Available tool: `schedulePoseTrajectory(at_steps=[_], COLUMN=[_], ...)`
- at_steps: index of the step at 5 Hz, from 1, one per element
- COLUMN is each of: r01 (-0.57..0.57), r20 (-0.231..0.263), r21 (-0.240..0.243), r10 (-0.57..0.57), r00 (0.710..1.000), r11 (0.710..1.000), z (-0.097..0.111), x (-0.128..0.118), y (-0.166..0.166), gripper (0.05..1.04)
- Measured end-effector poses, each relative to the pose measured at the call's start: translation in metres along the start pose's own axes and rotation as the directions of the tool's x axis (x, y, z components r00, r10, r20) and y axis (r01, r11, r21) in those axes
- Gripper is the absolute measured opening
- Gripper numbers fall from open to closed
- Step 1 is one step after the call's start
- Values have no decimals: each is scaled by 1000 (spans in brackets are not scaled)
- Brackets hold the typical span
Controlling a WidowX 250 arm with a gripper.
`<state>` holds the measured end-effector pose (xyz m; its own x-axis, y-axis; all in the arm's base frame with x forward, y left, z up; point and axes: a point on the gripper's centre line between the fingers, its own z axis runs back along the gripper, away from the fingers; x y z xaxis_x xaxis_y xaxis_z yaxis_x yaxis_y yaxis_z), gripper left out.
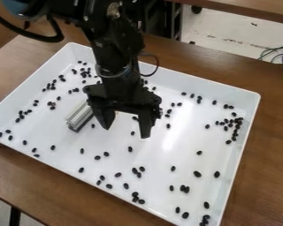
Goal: Sweep into pile
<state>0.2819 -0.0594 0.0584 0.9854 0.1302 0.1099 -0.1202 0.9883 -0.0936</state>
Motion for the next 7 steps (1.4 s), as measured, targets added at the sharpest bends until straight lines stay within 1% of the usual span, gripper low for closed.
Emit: schedulePoseTrajectory(at_steps=[1,2,3,4,5,6,7], r01=[2,-19,-7,75,159,232,270], r20=[-19,-26,-22,-10,14,-4,-19], r21=[6,36,68,62,29,83,46], r10=[-2,20,8,-74,-159,-233,-270], r00=[1000,999,1000,997,987,973,963], r11=[1000,999,998,995,987,969,962], z=[-5,-5,4,-4,-14,-24,-38], x=[-4,2,13,27,43,46,45], y=[1,29,58,76,99,110,106], gripper=[1001,1001,1001,1001,1001,1001,1001])
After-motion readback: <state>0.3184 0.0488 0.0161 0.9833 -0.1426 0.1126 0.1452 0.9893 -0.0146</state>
